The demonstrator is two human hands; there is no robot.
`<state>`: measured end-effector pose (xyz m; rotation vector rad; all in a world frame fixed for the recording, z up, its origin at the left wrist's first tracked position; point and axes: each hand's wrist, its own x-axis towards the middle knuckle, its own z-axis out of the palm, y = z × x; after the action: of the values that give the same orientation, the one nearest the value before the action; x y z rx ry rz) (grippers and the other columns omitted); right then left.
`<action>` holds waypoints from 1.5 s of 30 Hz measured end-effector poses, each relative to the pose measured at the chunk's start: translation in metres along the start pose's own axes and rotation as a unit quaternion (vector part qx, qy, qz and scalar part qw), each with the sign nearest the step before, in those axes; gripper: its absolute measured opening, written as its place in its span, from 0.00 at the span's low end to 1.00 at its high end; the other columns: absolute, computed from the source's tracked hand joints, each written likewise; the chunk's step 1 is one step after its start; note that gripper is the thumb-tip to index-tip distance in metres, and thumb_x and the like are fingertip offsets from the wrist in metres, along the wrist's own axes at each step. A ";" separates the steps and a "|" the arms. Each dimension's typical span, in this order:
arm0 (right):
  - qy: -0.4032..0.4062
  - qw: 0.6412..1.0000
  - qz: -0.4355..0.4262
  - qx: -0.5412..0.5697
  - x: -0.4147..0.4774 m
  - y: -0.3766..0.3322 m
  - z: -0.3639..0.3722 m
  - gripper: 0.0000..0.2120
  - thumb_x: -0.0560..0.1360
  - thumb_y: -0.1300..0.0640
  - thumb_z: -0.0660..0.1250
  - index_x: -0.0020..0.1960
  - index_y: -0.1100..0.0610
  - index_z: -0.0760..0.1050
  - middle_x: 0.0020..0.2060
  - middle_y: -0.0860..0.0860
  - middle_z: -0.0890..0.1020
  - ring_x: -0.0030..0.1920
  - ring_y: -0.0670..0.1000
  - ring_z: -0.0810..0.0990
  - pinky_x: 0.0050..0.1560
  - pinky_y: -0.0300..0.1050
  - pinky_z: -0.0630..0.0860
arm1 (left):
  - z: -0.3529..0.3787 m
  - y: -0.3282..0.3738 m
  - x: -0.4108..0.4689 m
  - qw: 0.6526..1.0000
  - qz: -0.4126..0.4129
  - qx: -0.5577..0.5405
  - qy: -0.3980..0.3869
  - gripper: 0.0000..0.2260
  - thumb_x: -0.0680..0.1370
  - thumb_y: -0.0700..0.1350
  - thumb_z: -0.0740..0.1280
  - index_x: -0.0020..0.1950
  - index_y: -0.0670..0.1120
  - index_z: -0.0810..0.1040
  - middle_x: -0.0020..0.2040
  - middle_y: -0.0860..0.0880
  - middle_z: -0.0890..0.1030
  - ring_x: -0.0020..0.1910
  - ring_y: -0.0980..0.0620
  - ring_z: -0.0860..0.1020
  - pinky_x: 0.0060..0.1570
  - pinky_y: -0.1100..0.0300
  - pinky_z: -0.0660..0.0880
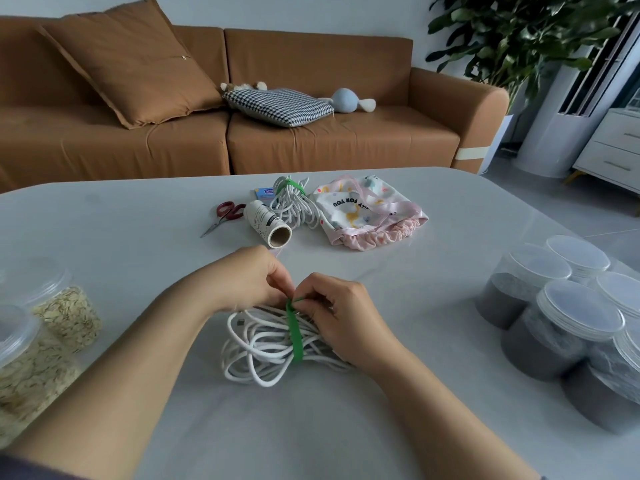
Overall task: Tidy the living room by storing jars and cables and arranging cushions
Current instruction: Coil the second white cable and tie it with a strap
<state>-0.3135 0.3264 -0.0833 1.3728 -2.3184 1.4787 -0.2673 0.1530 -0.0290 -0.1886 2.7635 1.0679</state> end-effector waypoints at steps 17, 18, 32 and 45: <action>0.044 0.998 -0.033 0.016 0.001 -0.002 0.003 0.03 0.71 0.66 0.70 0.41 0.59 0.79 0.36 0.48 0.80 0.38 0.46 0.78 0.40 0.40 0.75 | 0.021 -0.013 0.009 0.983 0.011 0.136 0.126 0.19 0.72 0.38 0.67 0.27 0.60 0.72 0.33 0.58 0.77 0.35 0.62 0.73 0.32 0.71 0.63; 0.039 0.998 -0.038 0.014 0.001 -0.002 0.003 0.04 0.71 0.66 0.71 0.41 0.59 0.80 0.37 0.48 0.80 0.38 0.46 0.78 0.40 0.40 0.74 | 0.021 -0.011 0.009 0.983 0.015 0.141 0.117 0.20 0.72 0.38 0.67 0.26 0.59 0.72 0.33 0.58 0.75 0.34 0.63 0.72 0.32 0.71 0.62; -0.095 0.995 -0.023 0.009 0.001 0.002 -0.009 0.02 0.70 0.59 0.72 0.42 0.57 0.83 0.45 0.47 0.80 0.44 0.46 0.81 0.47 0.50 0.78 | 0.029 -0.021 0.008 0.984 -0.003 0.012 0.176 0.16 0.71 0.37 0.70 0.31 0.56 0.80 0.32 0.57 0.80 0.32 0.64 0.76 0.33 0.72 0.68; -0.151 0.986 -0.005 -0.069 -0.001 0.000 -0.019 0.18 0.65 0.58 0.69 0.54 0.46 0.79 0.45 0.43 0.81 0.44 0.46 0.80 0.47 0.49 0.77 | 0.022 -0.038 0.004 0.955 -0.029 -0.276 0.109 0.05 0.74 0.33 0.71 0.43 0.42 0.83 0.33 0.48 0.84 0.29 0.57 0.80 0.34 0.66 0.76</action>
<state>-0.3199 0.3415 -0.0737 1.6645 -2.5254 1.1481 -0.2618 0.1397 -0.0713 -0.4808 2.5357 1.8798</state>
